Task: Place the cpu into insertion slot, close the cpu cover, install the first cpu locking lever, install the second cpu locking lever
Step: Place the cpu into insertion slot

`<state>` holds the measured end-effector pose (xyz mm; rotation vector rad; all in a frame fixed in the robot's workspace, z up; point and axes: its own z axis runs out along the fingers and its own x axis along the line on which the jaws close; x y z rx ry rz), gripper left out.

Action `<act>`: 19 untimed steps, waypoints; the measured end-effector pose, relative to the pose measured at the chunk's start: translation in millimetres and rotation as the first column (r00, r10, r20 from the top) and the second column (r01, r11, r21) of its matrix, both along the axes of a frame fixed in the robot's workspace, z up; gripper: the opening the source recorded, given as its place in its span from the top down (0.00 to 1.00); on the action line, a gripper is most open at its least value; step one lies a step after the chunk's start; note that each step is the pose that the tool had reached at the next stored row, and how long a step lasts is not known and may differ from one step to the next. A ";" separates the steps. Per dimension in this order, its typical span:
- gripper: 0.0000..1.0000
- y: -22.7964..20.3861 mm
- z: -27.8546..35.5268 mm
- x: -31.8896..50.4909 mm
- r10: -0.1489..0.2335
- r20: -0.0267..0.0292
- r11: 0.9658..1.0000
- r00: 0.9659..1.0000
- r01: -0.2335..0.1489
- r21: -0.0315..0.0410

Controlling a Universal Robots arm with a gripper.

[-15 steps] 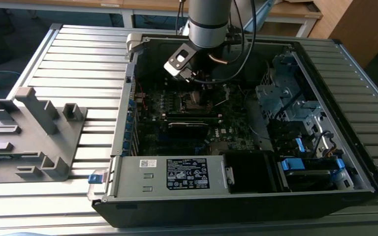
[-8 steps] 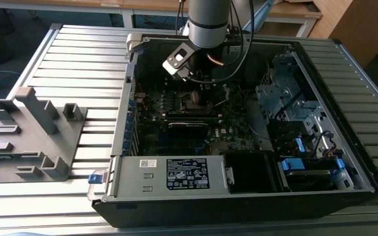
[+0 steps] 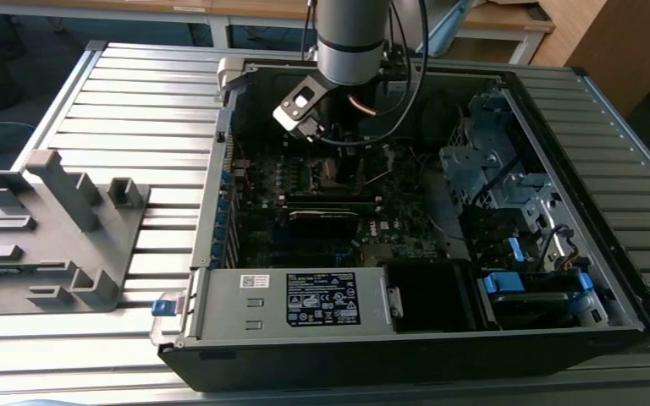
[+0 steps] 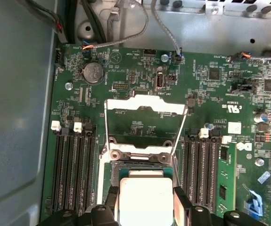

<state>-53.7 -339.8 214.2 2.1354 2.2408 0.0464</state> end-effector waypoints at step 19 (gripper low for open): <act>0.46 3.3 -9.0 -0.2 -0.021 0.000 1.000 1.000 0.021 0.000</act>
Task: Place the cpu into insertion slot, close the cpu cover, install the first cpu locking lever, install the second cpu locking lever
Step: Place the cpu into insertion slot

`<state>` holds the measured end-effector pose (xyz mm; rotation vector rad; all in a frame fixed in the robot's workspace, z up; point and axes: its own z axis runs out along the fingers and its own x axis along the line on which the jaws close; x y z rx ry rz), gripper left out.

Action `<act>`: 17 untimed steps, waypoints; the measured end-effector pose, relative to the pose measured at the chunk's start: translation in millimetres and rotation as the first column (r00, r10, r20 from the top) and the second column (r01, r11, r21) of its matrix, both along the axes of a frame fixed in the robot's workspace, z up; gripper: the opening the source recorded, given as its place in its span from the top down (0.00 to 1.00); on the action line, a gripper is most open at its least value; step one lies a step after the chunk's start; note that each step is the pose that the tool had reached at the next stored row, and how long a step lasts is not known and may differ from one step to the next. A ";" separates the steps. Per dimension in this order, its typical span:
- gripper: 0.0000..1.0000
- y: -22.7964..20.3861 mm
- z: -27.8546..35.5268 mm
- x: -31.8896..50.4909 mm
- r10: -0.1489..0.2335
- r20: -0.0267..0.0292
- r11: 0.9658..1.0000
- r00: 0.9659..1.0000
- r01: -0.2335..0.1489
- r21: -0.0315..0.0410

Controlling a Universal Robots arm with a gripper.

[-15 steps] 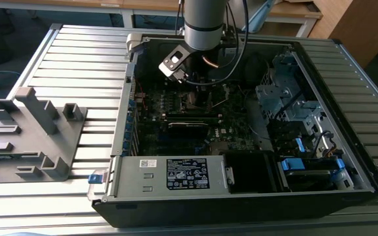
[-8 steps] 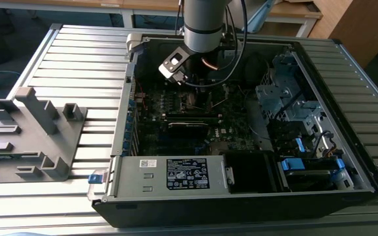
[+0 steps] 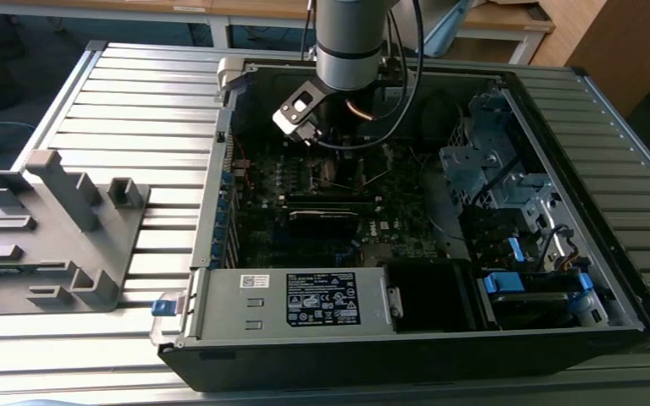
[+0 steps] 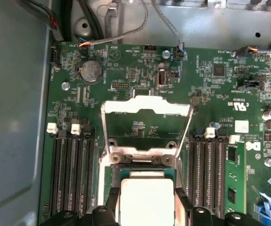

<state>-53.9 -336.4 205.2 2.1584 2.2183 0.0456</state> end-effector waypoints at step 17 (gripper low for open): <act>0.46 3.4 -3.3 -1.2 -0.023 0.001 1.000 1.000 0.023 0.001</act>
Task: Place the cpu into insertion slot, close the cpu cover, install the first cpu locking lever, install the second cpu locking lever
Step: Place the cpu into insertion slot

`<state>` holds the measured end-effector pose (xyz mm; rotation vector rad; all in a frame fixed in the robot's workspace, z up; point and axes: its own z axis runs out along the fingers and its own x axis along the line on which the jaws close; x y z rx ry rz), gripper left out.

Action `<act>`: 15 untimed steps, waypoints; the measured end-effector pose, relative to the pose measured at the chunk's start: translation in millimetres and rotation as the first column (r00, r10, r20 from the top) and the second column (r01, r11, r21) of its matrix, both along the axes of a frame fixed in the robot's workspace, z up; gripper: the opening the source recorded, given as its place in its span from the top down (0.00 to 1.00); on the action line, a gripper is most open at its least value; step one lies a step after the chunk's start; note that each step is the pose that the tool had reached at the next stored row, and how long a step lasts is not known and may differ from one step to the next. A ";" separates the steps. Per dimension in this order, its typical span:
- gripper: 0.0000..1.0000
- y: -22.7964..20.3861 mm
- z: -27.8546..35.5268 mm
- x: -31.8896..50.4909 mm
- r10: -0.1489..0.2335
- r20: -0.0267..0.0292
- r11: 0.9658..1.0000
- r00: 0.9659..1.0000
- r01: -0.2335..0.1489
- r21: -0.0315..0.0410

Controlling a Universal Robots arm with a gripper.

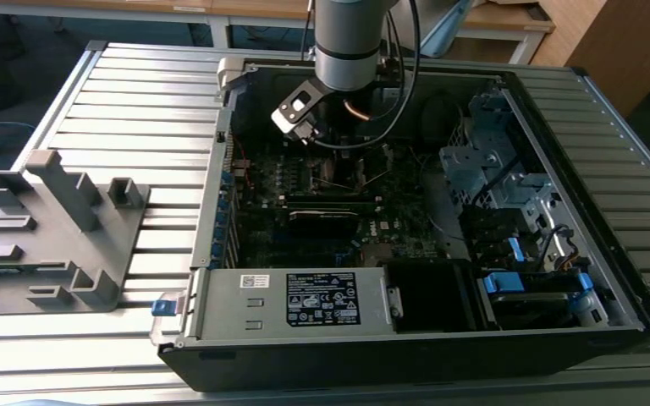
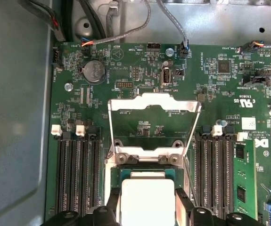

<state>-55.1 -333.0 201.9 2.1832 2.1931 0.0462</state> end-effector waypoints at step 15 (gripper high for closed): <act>0.46 -2.4 -3.0 -1.5 0.016 0.000 1.000 1.000 -0.016 0.000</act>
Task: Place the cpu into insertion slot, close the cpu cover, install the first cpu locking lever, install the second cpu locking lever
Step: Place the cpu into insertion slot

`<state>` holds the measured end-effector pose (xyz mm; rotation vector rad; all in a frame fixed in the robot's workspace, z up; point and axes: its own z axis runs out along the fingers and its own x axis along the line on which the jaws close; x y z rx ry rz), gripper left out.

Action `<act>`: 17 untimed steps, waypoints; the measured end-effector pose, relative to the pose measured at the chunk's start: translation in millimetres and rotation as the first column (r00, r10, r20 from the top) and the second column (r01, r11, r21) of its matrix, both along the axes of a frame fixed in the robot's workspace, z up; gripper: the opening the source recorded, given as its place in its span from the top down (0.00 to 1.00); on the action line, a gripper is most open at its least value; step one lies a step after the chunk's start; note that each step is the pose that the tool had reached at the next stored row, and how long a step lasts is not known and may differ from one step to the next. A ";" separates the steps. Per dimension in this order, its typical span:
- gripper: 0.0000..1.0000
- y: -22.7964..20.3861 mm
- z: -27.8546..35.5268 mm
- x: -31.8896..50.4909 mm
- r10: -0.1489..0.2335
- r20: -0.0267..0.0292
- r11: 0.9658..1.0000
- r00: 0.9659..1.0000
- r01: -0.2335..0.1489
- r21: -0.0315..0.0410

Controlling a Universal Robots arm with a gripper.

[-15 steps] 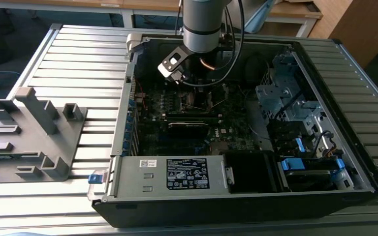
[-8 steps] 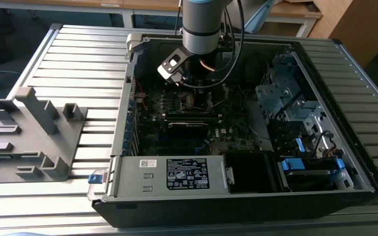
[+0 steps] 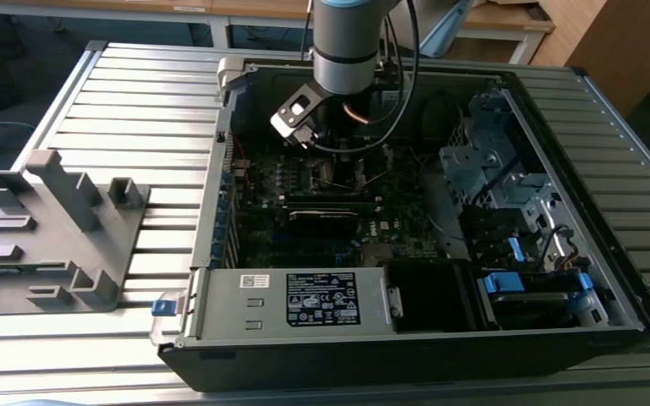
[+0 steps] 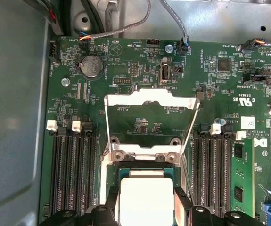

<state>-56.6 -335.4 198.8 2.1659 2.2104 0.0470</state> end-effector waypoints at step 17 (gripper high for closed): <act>0.46 0.1 -4.0 -1.4 -0.009 0.002 1.000 1.000 0.009 0.012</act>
